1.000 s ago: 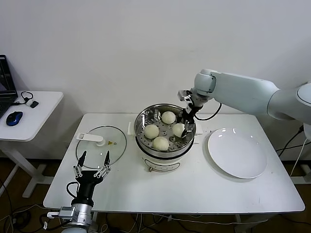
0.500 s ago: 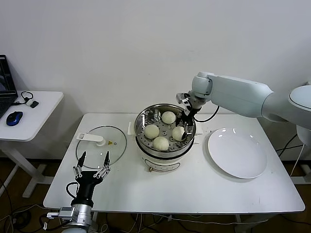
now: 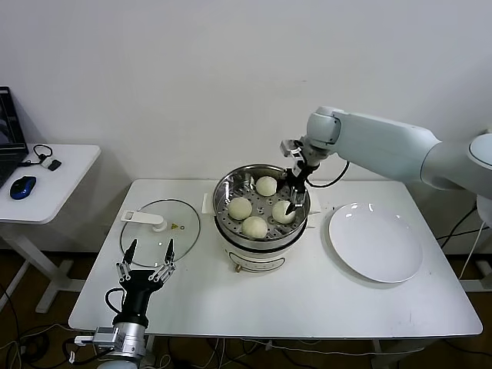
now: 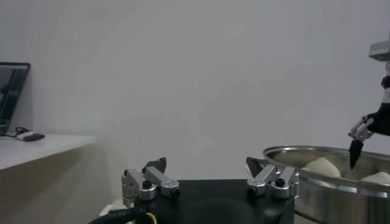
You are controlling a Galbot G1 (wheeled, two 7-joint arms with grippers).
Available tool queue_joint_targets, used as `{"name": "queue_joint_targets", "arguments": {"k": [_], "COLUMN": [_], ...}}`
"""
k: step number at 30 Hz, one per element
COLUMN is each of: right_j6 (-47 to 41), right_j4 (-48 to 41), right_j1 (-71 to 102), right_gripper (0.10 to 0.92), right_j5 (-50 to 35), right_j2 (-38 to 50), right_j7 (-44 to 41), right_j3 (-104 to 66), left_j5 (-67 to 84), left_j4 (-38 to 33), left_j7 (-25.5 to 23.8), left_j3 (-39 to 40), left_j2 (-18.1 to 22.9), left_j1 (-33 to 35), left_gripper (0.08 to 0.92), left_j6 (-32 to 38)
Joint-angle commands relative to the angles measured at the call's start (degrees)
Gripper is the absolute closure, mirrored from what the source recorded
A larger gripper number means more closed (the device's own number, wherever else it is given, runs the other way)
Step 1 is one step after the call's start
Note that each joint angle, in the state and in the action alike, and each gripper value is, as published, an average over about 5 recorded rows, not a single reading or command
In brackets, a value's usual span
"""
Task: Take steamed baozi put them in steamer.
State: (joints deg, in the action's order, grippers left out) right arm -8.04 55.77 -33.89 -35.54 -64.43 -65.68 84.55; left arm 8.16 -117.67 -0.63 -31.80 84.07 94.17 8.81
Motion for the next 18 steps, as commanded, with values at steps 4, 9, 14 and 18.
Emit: {"name": "queue_joint_targets", "arguments": {"k": [4, 9, 14, 18], "right_j6": [1.09, 2.32, 3.96, 6.04], "right_j4": [8.90, 12.49, 17.97, 21.95], "right_j1": [-3.38, 0.96, 11.95, 29.23], "right_gripper": [0.203, 0.203, 0.203, 0.203], "right_j5": [-2.16, -0.64, 1.54, 3.30], "right_j2": [11.27, 18.67, 27.79, 32.60], "right_j7": [3.75, 8.44, 18.01, 26.82], "right_j3": [-5.58, -13.13, -27.93, -47.55], "left_j5": [-0.23, -0.40, -0.93, -1.75], "left_j4": [-0.29, -0.48, -0.80, -1.07], "left_j7": [-0.03, -0.03, 0.01, -0.02], "left_j3": [-0.09, -0.04, -0.05, 0.12], "left_j2": [-0.35, -0.51, -0.48, -0.46], "left_j1": [0.35, 0.75, 0.88, 0.90], "left_gripper": [0.177, 0.177, 0.177, 0.177], "left_j6": [-0.14, -0.07, -0.08, 0.00]}}
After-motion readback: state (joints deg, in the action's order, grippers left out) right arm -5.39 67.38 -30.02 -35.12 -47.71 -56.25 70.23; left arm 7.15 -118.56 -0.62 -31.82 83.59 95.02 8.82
